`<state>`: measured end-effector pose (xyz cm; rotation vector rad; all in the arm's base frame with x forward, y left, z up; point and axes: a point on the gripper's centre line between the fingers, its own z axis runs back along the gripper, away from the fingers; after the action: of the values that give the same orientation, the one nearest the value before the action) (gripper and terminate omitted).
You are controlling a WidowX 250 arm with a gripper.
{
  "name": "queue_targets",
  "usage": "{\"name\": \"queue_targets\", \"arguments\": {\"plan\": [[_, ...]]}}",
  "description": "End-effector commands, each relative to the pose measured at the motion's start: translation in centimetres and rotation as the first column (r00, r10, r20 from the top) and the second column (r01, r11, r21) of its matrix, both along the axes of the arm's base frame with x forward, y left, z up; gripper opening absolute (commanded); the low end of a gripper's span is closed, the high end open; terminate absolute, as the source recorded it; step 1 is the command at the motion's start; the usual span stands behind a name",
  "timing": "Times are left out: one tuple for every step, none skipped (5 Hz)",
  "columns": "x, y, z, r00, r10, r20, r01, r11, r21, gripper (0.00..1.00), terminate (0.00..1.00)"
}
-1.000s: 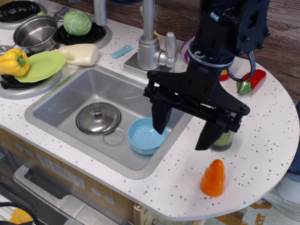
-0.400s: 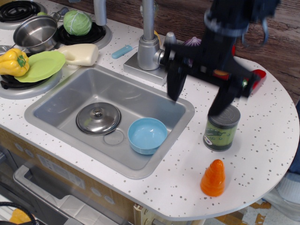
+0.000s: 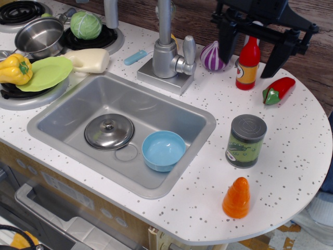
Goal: Put red bottle in sink
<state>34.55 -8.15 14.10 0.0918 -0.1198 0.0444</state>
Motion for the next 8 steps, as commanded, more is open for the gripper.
{"name": "queue_targets", "arguments": {"plan": [[6.6,2.1,0.7,0.985,-0.074,0.153,0.071,0.997,0.026,1.00,0.00],[9.0,2.8,0.8,0.979,-0.113,0.170,0.111,0.994,0.021,1.00,0.00],[10.5,2.6,0.8,0.975,-0.127,0.185,0.125,0.992,0.023,1.00,0.00],[11.5,2.8,0.8,0.972,-0.138,0.188,0.135,0.990,0.027,1.00,0.00],[12.0,3.3,0.5,0.968,-0.149,0.199,0.146,0.989,0.032,1.00,0.00],[12.9,3.7,0.2,0.963,-0.168,0.212,0.163,0.986,0.039,1.00,0.00],[13.5,4.0,-0.4,0.958,-0.182,0.222,0.180,0.983,0.029,1.00,0.00],[13.9,4.0,-1.1,0.956,-0.195,0.219,0.198,0.980,0.008,1.00,0.00]]}}
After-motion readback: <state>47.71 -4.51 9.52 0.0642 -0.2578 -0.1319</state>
